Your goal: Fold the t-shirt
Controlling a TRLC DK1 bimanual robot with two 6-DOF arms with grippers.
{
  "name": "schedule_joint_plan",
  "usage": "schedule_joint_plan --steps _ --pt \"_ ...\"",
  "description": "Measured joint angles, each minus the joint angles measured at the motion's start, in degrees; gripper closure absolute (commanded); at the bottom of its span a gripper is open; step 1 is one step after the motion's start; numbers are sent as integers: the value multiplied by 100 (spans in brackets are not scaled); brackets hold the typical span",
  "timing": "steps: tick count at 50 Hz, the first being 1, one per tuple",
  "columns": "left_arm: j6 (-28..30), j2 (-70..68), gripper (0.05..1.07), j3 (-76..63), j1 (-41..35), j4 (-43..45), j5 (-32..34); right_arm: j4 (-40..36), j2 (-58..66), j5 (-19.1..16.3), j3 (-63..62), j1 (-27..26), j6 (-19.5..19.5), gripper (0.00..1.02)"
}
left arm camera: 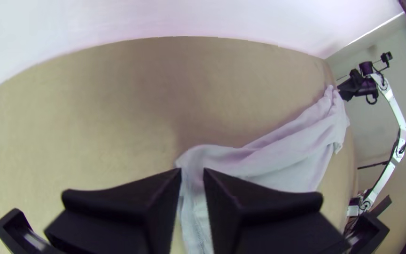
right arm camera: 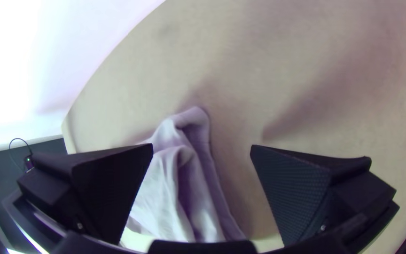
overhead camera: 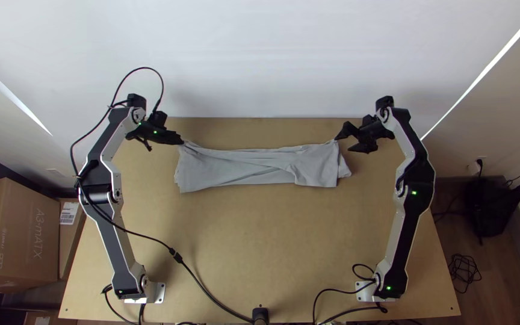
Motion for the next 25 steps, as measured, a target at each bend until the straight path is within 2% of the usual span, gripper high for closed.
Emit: schedule_joint_plan --steps 3,5,17,25 --pt "-2 -103 16 -179 127 -28 2 120 -232 15 -326 -94 0 3" --pt "-2 -199 10 -334 219 -48 7 223 -424 39 -597 -157 0 3" --pt "44 -857 10 -1296 693 -37 376 538 -1624 20 -1663 -317 17 3" --pt "63 -1152 10 -2059 846 297 557 656 -2098 -422 -2223 -317 72 3"
